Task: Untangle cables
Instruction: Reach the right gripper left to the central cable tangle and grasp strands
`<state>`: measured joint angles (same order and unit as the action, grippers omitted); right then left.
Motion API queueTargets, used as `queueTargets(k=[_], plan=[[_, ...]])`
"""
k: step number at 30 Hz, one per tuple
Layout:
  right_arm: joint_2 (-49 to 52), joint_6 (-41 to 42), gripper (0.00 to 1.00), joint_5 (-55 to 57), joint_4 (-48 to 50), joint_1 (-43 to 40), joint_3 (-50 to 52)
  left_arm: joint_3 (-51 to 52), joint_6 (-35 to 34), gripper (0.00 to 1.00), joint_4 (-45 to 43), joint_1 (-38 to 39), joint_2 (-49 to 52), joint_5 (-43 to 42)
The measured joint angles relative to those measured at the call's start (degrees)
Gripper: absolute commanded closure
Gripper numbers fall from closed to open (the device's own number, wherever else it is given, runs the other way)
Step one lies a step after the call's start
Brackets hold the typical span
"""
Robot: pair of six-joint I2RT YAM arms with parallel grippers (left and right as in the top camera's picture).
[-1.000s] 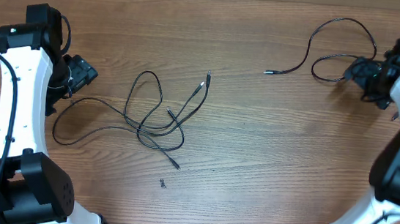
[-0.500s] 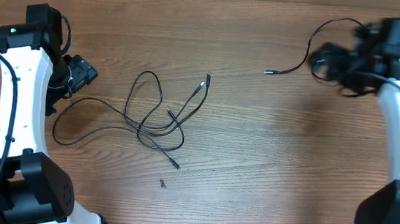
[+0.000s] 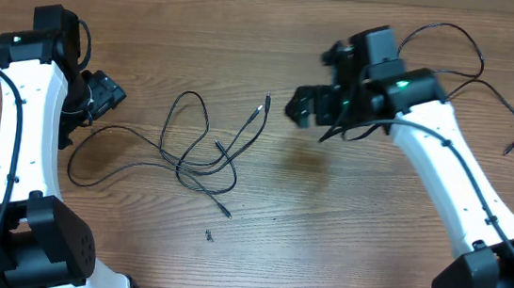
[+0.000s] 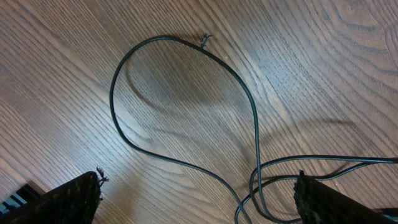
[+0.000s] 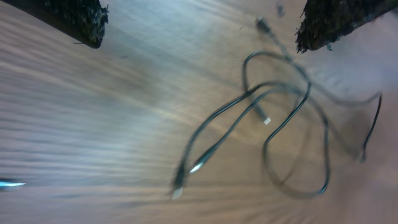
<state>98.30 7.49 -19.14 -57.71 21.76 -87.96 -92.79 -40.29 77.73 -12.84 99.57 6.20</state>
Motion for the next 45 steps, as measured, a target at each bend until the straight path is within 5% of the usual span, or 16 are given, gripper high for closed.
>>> queueTargets(k=[13,28,45], plan=[[0.0,-0.5,0.00,-0.1,0.2,15.8,0.0,0.0,0.0,0.01,-1.7,0.0,0.0,-0.4],[1.9,-12.5,0.00,5.6,7.1,31.0,2.9,0.0,2.0,0.00,-5.7,-4.3,0.0,9.2],[10.4,-18.1,0.00,15.5,19.8,33.8,3.0,0.0,1.3,0.00,-6.4,-8.9,0.0,10.1]])
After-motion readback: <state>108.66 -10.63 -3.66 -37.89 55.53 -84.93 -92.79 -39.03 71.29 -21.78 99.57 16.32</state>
